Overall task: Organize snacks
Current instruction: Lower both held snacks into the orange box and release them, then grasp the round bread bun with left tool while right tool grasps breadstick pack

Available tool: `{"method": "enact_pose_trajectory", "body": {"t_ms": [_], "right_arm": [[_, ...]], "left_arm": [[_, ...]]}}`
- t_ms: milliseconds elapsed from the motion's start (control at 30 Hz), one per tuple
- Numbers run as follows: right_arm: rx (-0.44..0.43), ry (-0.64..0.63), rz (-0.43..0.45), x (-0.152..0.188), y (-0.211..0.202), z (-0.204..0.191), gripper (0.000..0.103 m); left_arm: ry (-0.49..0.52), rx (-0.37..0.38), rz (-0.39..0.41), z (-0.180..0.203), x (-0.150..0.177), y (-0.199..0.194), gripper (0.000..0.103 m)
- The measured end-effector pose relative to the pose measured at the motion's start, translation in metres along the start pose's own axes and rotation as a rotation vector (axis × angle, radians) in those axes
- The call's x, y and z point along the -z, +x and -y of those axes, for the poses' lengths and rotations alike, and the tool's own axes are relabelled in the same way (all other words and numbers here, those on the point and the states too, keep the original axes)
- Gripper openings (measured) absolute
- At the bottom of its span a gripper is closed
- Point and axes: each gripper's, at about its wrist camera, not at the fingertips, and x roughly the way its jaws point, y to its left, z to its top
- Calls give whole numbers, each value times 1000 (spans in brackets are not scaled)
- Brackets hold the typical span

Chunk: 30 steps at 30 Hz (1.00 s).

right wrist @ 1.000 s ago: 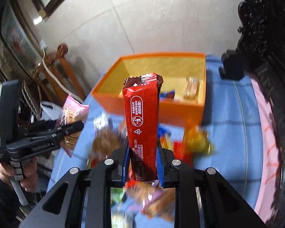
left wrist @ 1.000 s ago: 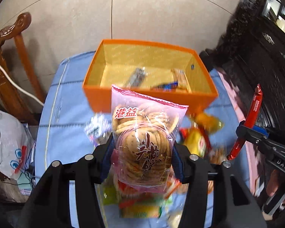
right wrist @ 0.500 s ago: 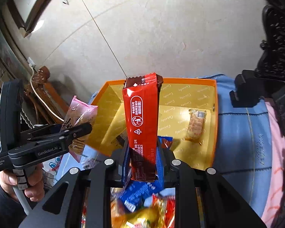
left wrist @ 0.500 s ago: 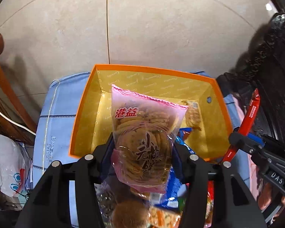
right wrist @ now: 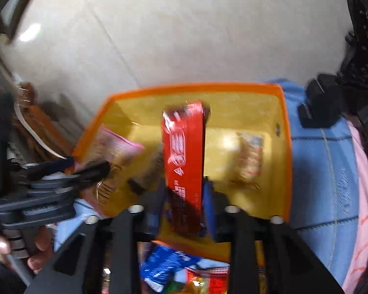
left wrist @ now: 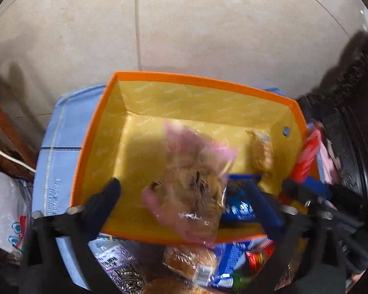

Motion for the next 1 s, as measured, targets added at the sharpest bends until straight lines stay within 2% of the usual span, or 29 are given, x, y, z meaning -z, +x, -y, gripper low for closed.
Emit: {"method": "enact_pose_trajectory", "body": {"t_ms": [167, 333, 433, 533, 600, 667, 800, 1000], "right_arm": [[-17, 10, 11, 12, -13, 5, 39], [-41, 19, 6, 39, -37, 9, 39], [-36, -6, -2, 68, -58, 7, 39], [-35, -12, -21, 99, -73, 8, 44], [-35, -8, -35, 120, -82, 11, 56], [-29, 3, -38, 137, -90, 14, 61], [-33, 52, -75, 176, -98, 25, 62], [-33, 109, -128, 215, -97, 37, 64]], "left_arm": [[-12, 8, 5, -7, 6, -9, 99], [-5, -10, 7, -16, 31, -29, 99], [-2, -6, 11, -23, 56, -47, 99], [0, -8, -2, -28, 87, -60, 99], [4, -7, -10, -29, 105, -67, 99], [9, 0, -20, -32, 125, -72, 99], [-10, -12, -74, -42, 166, -70, 99], [-73, -25, -151, -60, 200, -56, 99]]}}
